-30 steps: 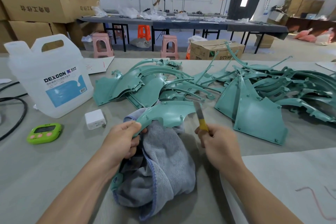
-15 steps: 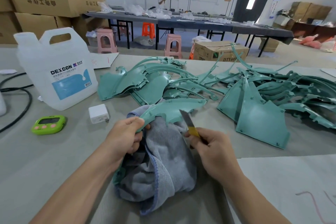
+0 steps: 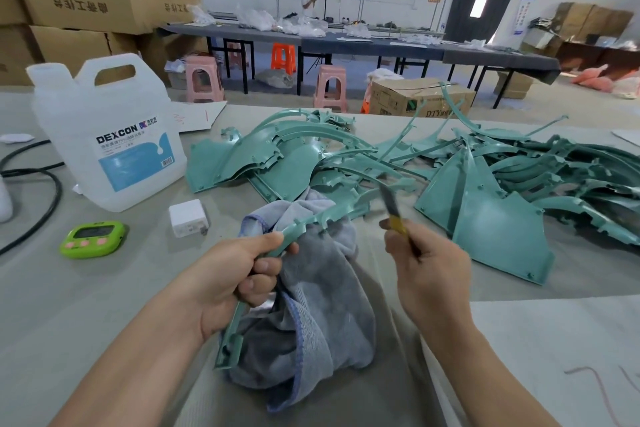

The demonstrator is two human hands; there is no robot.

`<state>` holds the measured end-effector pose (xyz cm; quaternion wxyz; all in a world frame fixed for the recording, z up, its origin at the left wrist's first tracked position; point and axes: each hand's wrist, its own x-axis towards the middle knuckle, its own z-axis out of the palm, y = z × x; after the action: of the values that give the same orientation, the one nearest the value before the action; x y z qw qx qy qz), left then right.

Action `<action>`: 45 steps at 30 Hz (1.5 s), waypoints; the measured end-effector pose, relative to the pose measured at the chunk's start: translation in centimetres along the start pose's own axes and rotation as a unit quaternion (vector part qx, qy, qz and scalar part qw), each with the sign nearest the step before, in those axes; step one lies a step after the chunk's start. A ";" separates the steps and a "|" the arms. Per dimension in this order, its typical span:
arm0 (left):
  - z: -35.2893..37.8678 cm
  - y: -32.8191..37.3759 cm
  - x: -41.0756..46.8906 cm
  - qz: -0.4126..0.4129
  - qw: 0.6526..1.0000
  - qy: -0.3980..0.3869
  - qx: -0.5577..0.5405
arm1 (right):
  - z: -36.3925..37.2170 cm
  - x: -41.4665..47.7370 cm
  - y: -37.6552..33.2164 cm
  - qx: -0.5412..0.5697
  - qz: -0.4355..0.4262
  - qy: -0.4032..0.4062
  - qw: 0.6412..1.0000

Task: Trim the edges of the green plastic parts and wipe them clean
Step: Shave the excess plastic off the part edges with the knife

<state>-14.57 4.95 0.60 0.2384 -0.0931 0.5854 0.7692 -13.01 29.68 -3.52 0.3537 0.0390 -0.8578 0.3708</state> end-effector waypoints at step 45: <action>2.8 -1.8 0.2 0.137 0.983 0.090 -0.079 | 0.2 -1.0 -1.8 -0.025 0.001 0.026 0.999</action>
<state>-13.53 8.01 -0.25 0.0687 -0.0996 0.5490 0.8270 -11.79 28.01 -3.20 0.3763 0.0194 -0.8573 0.3509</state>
